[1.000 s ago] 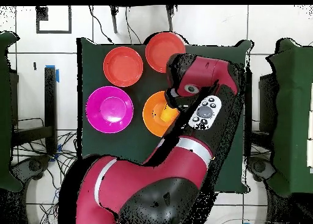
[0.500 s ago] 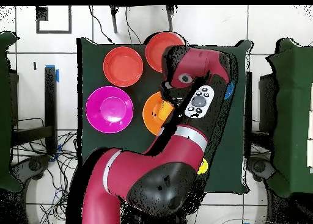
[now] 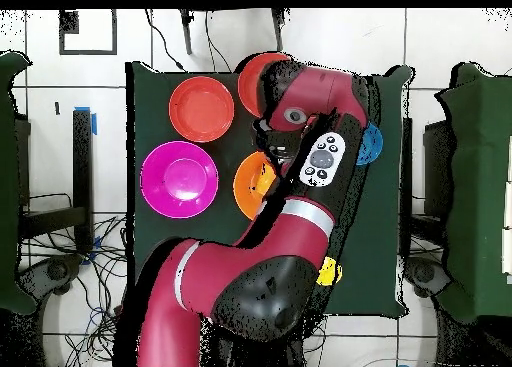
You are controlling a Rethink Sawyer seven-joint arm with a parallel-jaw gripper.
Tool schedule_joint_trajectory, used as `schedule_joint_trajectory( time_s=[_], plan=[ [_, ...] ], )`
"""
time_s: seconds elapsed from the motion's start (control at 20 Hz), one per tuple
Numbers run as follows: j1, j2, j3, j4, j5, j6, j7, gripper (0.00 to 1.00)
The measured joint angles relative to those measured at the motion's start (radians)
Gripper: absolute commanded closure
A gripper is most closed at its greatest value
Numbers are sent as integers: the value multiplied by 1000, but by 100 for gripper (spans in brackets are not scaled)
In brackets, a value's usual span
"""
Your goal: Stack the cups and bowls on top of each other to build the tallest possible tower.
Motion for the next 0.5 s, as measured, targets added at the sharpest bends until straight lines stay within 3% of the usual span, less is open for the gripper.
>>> schedule_joint_trajectory(
  time_s=[0.5],
  plan=[
    [-1, 29, -39, -70, 39, 0, 57, 0]
  ],
)
